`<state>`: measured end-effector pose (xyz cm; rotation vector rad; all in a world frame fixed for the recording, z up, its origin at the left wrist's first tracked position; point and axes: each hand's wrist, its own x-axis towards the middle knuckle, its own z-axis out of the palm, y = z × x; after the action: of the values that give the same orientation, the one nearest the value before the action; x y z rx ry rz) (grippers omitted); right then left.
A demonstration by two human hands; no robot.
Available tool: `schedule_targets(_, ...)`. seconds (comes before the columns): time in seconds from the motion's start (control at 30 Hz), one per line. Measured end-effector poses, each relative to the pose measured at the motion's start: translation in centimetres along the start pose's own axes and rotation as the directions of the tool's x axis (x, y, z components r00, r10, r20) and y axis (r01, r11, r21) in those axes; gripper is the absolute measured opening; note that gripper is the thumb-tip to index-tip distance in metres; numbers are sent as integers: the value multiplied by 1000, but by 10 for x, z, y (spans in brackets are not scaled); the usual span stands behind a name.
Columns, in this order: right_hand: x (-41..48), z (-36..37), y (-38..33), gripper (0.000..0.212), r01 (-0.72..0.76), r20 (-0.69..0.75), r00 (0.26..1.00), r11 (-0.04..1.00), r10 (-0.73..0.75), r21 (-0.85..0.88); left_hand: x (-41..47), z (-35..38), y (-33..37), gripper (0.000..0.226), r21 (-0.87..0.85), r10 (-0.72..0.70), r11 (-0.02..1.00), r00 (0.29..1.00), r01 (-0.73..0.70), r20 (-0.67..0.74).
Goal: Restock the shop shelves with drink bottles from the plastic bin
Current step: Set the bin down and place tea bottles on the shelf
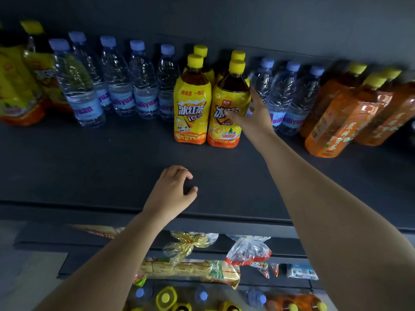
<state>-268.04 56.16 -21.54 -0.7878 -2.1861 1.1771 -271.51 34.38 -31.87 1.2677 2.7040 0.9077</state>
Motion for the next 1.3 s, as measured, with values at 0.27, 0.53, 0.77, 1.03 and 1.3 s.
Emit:
schedule_targets(0.27, -43, -11, -2, 67, -95, 64, 993, 995, 96, -17, -2, -12, 6, 30, -36, -71, 997, 996, 72, 53)
schedule_targets(0.53, -101, -25, -40, 55, -190, 100, 978, 980, 183, 66, -50, -65, 31, 26, -88, -143, 986, 988, 138, -50)
schedule_targets(0.77, -144, -48, -77, 37, -153, 171, 978, 973, 123, 174, -115, -111, 70, 24, -64, -157, 987, 974, 149, -162)
schedule_targets(1.03, -194, -74, -86, 27, -58, 384, 920, 936, -84, 346, -205, -125, 135, 21, -24, -330, 937, 860, 348, -389)
schedule_targets(1.3, -270, -98, -99, 21, -54, 603, 771, 922, -206, 384, -324, -124, 217, 30, -149, -591, 775, 621, 614, -514)
